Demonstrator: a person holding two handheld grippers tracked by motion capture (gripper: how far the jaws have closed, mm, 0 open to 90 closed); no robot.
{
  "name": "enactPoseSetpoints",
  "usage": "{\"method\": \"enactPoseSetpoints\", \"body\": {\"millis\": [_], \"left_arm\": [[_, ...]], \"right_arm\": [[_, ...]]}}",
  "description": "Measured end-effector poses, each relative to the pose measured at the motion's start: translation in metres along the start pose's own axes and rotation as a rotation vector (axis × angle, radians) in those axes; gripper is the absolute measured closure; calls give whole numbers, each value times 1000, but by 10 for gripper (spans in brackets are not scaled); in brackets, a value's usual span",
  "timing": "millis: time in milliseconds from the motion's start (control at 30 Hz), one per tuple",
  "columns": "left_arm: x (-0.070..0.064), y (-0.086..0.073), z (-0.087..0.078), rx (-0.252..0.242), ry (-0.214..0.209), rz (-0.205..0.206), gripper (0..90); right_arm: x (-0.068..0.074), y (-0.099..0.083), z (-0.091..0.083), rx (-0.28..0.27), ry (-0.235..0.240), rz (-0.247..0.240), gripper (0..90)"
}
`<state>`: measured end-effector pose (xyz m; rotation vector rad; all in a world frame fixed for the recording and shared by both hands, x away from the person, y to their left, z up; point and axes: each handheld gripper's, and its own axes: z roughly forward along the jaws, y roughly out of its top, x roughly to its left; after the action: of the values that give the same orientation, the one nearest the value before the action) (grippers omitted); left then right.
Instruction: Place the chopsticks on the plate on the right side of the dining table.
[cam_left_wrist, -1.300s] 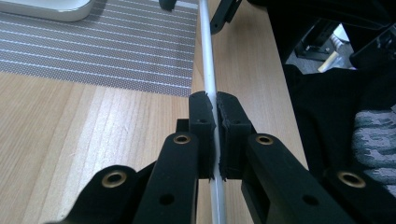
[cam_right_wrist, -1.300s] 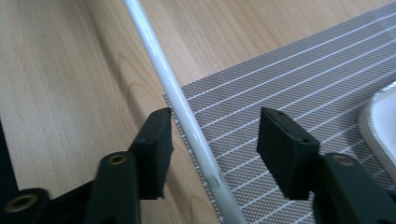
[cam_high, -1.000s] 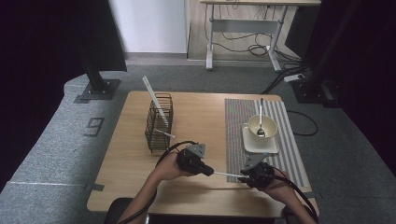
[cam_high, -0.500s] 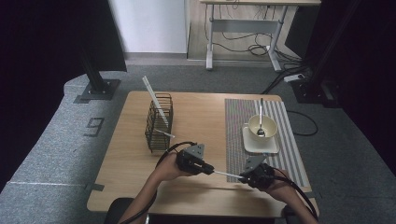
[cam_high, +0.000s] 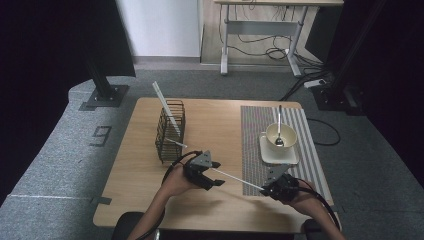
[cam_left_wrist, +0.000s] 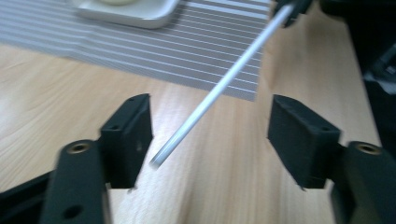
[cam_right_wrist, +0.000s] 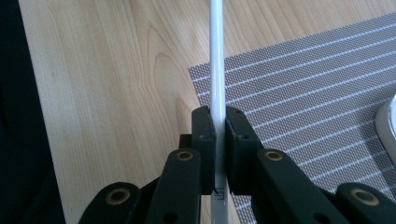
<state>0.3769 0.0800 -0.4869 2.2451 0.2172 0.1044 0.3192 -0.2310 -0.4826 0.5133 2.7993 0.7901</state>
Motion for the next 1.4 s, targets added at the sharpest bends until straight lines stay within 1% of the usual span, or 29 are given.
{"method": "enactPoseSetpoints", "body": {"millis": [33,67,100,133,167,200,233,267,300,367,400,433,500,533,600,667,733,800,900,933,967,1033,1067,1133,1233,1267,1333,1367,1400], "left_arm": [[0,-1,-1,-8,24,-17,303],[-1,-1,-2,-9,51,-35,278],[-1,-2,-2,-9,65,-43,210],[-2,-2,-3,-8,87,-52,191],[-3,-4,-5,-7,123,-65,181],[-4,-4,-5,-5,140,-74,157],[-4,-4,-5,-5,140,-74,137],[-5,-5,-5,-2,157,-84,140],[-7,-6,-7,-5,186,-122,136],[-8,-8,-8,-15,193,-159,114],[-9,-9,-9,-16,199,-169,96],[-9,-9,-9,-16,199,-169,72],[-13,-12,-8,-12,225,-189,18],[-15,-14,-8,-8,232,-191,1],[-17,-15,-8,-9,235,-192,0],[-20,-20,-6,-18,232,-212,0],[-21,-22,-6,-18,230,-215,0],[-24,-25,-3,-13,229,-223,0],[-27,-31,0,-5,228,-233,0],[-28,-33,1,6,230,-235,0],[-29,-37,4,8,236,-247,0],[-30,-42,6,19,247,-260,0],[-30,-42,6,19,247,-260,0],[-30,-47,8,33,269,-271,0],[-30,-51,10,41,279,-281,0],[-30,-53,12,43,287,-286,0],[-30,-55,14,48,289,-286,0],[-31,-56,16,58,284,-274,0],[-32,-56,19,84,284,-251,0]], "right_arm": [[0,0,0,0,0,0,832],[-1,-1,-1,1,-3,2,832],[-2,-2,-2,2,-13,10,831],[-2,-3,-3,2,-16,13,832],[-3,-3,-4,3,-21,17,832],[-4,-4,-4,4,-26,22,831],[-5,-5,-5,5,-31,27,831],[-5,-5,-6,8,-38,35,831],[-6,-6,-6,9,-47,39,831],[-8,-7,-8,7,-51,46,831],[-9,-8,-9,7,-57,51,831],[-10,-9,-10,6,-63,53,831],[-13,-11,-12,2,-72,63,831],[-14,-12,-13,6,-80,69,831],[-17,-13,-16,2,-92,81,831],[-20,-15,-18,1,-102,93,831],[-22,-15,-20,1,-106,101,831],[-28,-17,-24,-2,-124,116,831],[-32,-19,-25,0,-133,126,831],[-36,-21,-27,1,-144,139,831],[-39,-22,-28,5,-150,147,831],[-43,-25,-30,11,-161,163,831],[-43,-25,-30,11,-161,163,831],[-51,-29,-32,18,-176,184,831],[-56,-31,-33,21,-182,195,831],[-62,-34,-33,27,-191,211,831],[-65,-35,-33,27,-192,216,830],[-68,-37,-33,28,-195,223,830],[-74,-39,-33,31,-201,234,831]]}}
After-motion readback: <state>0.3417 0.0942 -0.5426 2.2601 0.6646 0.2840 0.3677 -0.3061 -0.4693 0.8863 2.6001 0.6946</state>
